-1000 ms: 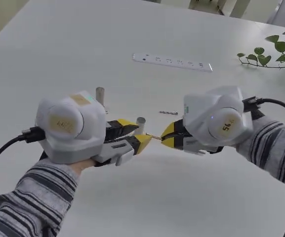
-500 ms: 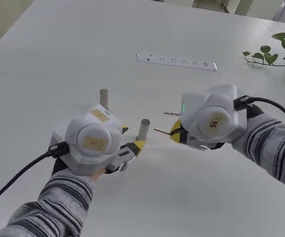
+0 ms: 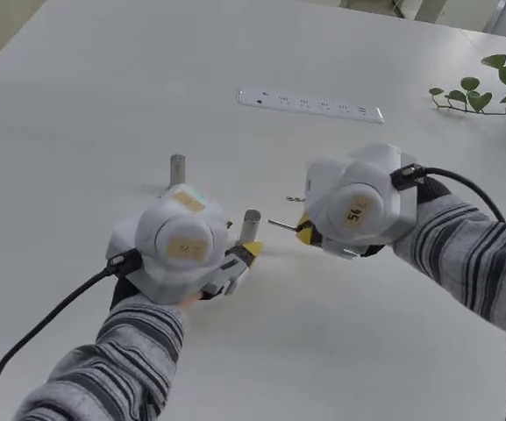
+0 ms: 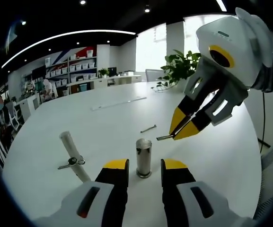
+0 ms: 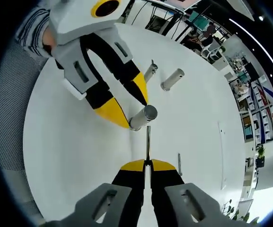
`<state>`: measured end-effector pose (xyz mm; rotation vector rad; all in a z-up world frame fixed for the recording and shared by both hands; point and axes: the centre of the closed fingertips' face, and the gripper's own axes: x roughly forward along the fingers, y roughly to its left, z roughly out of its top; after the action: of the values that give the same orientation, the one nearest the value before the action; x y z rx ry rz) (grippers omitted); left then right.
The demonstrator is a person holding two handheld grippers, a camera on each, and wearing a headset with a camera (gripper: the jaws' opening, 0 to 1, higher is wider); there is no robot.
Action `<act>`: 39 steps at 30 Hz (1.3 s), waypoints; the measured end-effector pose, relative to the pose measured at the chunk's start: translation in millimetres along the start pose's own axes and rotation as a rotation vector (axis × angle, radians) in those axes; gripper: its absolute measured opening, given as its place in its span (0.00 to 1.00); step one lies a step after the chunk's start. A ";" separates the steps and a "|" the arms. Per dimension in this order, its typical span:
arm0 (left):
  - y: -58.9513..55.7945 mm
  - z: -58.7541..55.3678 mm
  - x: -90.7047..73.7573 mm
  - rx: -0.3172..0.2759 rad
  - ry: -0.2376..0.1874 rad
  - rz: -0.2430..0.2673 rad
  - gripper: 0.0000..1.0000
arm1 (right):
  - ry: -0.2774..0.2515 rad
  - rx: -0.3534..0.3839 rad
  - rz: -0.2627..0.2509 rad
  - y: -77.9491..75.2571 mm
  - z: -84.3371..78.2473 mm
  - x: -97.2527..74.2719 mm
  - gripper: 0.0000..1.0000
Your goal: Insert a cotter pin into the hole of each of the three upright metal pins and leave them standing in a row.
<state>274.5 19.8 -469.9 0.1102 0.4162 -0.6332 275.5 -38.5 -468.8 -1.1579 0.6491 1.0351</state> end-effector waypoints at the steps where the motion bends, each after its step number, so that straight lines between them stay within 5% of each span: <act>1: 0.2 1.0 1.4 -0.004 -0.007 0.003 0.24 | 0.003 -0.002 -0.002 -0.9 -0.3 0.7 0.00; 11: 1.1 4.2 11.1 -0.043 -0.030 0.009 0.19 | 0.022 -0.019 0.004 -2.7 0.7 7.5 0.00; 25: 1.9 -3.2 11.5 -0.076 -0.008 -0.001 0.10 | 0.026 -0.031 0.009 -0.4 7.9 11.1 0.00; 39: 3.8 -7.9 12.1 -0.070 0.002 0.005 0.10 | -0.005 0.004 0.015 2.7 14.9 -1.5 0.00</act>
<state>282.8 17.9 -482.2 0.0456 0.4397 -0.6129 271.1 -24.7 -464.1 -1.1486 0.6561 1.0485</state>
